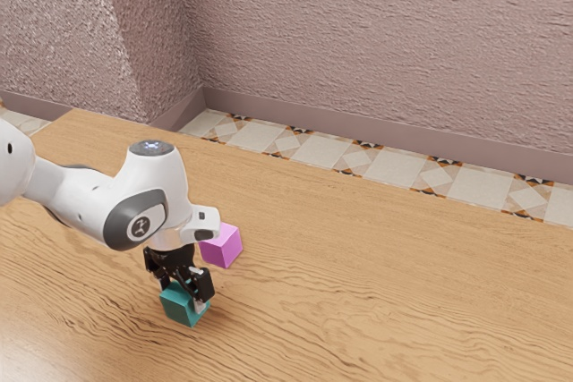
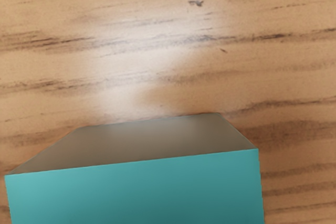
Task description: Pick up the blue block with one arm, and put the blue block on the pink block with one arm
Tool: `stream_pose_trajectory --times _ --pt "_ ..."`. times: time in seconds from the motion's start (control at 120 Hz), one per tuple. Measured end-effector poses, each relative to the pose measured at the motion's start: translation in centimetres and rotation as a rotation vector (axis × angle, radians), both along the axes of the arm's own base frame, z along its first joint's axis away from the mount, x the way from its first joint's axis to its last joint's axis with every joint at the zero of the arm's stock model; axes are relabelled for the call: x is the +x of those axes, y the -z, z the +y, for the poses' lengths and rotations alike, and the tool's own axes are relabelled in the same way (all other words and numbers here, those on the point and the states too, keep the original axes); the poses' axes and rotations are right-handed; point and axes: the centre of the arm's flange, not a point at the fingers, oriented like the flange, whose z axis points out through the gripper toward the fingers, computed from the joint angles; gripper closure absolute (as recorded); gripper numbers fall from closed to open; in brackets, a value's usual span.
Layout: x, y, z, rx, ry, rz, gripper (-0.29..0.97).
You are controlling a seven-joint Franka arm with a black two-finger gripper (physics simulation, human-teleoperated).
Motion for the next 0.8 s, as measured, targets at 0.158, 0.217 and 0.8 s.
stream_pose_trajectory --times 0.158,0.217,0.8 --pt "0.0 0.0 0.2 0.0 -0.002 0.0 0.0" --pt "0.0 0.1 0.3 0.0 -0.004 0.0 0.01" --pt "0.3 -1.3 1.2 0.003 -0.029 -0.029 0.34"
